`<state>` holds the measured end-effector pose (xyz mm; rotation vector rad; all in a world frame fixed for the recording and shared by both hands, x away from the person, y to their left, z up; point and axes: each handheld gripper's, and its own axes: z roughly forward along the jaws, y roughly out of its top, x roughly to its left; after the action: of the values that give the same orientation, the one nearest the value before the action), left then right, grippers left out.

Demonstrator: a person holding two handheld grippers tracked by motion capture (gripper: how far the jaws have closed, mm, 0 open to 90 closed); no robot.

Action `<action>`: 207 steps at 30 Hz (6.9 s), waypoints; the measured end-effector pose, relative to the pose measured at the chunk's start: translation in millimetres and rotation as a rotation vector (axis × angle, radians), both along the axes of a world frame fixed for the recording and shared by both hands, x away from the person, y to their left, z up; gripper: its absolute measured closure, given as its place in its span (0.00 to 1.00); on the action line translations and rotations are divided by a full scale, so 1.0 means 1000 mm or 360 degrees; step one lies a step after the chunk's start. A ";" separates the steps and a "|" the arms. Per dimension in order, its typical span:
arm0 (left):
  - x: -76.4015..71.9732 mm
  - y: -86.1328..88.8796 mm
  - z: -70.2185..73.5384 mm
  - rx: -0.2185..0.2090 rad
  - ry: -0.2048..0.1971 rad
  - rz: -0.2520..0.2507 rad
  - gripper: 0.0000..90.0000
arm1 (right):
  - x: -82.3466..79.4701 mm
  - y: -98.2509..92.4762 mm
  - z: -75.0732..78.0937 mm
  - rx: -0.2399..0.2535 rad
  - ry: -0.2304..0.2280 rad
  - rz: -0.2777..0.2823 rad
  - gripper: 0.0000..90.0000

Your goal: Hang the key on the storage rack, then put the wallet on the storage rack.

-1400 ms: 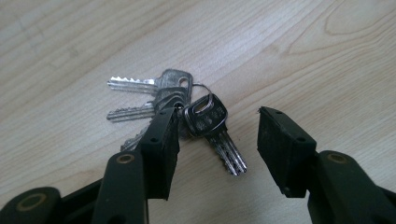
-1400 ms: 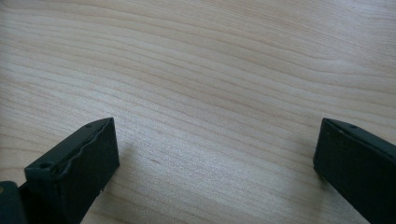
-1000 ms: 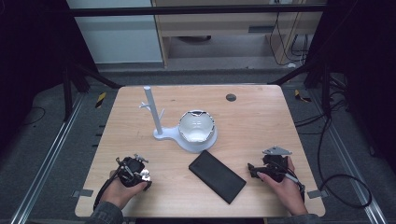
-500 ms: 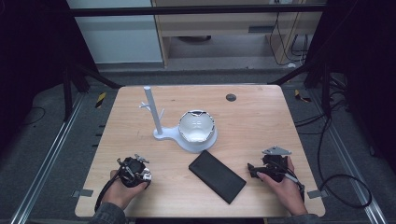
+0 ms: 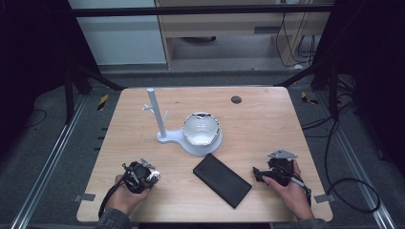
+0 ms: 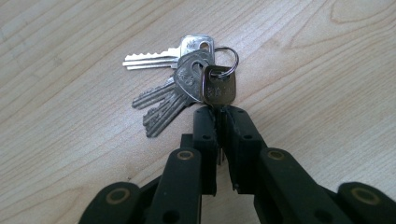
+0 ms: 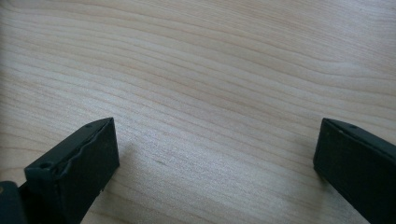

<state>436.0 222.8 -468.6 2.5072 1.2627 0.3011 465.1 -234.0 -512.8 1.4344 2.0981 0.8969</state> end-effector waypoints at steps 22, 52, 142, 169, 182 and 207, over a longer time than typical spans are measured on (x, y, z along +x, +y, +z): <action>-0.001 -0.011 0.000 0.0061 0.0002 -0.0108 0.98 | 0.000 0.001 0.000 -0.0007 -0.0004 0.0007 0.01; 0.070 0.064 0.154 -0.0017 -0.0142 -0.0016 0.98 | 0.001 0.002 0.000 -0.0009 -0.0004 0.0011 0.01; 0.133 0.011 0.214 0.0181 -0.0131 -0.0200 0.98 | 0.000 0.004 0.000 -0.0008 -0.0005 0.0015 0.01; 0.118 0.017 0.212 0.0096 -0.0292 -0.0160 0.74 | 0.000 0.004 0.000 -0.0010 -0.0006 0.0029 0.00; 0.070 0.006 0.185 -0.0026 -0.0422 -0.0250 0.24 | 0.000 0.004 0.000 -0.0011 -0.0005 0.0028 0.00; 0.028 -0.065 0.077 -0.0274 -0.0441 -0.0608 0.12 | 0.000 0.005 0.000 0.0003 0.0001 0.0020 0.00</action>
<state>464.0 157.4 -392.1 2.3914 0.6591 0.4085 465.1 -229.5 -512.7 1.4245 2.1093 0.9037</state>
